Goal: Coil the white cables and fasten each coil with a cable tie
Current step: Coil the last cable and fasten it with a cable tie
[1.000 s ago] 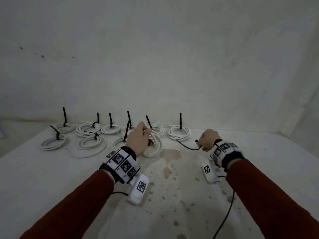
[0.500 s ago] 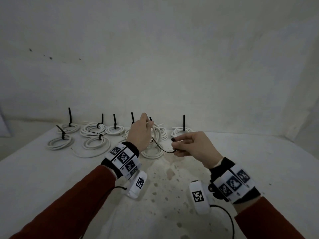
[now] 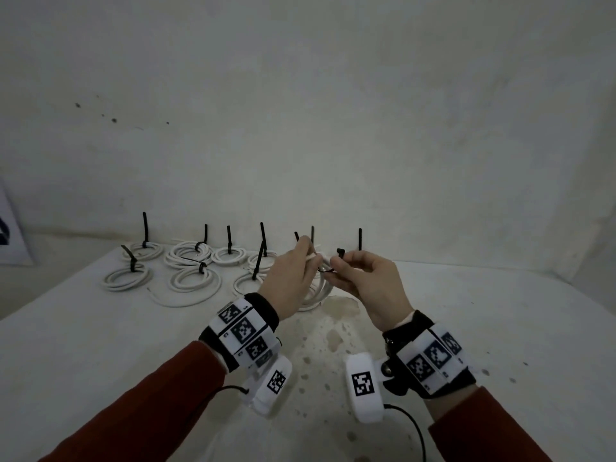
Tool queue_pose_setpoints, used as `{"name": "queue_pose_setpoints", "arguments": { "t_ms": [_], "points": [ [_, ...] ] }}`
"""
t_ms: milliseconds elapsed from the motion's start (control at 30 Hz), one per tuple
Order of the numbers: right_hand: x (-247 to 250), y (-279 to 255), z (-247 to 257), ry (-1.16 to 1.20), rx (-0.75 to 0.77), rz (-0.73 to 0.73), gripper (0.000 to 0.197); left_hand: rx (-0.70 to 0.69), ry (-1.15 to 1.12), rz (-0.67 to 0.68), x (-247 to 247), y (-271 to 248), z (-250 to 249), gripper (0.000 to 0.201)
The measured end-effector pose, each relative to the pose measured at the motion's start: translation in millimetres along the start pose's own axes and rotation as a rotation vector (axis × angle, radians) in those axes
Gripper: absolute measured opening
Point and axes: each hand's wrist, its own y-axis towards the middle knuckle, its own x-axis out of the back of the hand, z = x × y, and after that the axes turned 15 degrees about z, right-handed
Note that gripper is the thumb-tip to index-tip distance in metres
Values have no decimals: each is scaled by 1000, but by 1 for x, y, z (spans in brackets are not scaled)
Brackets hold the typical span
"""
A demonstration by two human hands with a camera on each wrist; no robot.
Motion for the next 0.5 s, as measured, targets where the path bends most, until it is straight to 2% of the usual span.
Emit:
{"name": "queue_pose_setpoints", "arguments": {
  "t_ms": [167, 333, 500],
  "points": [
    [4, 1, -4, -238, 22, 20, 12, -68, -38, 111, -2, -13, 0, 16],
    [8, -3, -5, -149, -48, 82, 20, -88, -76, 137, 1, -17, -1, 19],
    [12, -3, -5, -76, -137, 122, 17, -94, -117, 174, 3, -19, -7, 19]
  ]
}}
